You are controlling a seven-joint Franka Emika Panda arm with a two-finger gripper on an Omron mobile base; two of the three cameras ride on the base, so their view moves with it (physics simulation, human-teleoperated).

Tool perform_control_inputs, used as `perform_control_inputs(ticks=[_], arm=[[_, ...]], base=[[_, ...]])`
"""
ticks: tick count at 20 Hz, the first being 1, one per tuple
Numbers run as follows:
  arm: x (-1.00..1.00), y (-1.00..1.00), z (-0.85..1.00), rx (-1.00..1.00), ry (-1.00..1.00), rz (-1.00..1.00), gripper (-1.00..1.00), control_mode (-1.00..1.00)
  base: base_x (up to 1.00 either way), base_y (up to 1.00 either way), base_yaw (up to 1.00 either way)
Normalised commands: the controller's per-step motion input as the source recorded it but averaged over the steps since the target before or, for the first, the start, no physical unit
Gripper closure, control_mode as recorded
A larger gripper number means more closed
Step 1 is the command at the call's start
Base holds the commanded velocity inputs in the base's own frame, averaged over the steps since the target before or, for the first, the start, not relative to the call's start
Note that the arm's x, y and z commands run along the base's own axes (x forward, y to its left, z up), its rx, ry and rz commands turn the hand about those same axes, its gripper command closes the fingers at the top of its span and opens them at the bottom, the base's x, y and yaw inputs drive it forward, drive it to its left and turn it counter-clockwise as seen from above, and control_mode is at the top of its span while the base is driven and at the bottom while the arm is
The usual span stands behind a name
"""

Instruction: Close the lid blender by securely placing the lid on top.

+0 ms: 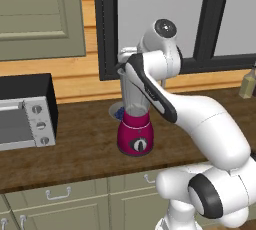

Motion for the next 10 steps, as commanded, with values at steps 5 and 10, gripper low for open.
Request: perform_control_inputs(ticks=[5,10], arm=[[0.0,0.0,0.0,0.0,0.0,0.0,1.0,-1.0],[0.0,0.0,-0.07,0.0,0.0,0.0,1.0,-1.0]], base=[[0.0,0.0,0.0],[0.0,0.0,0.0]])
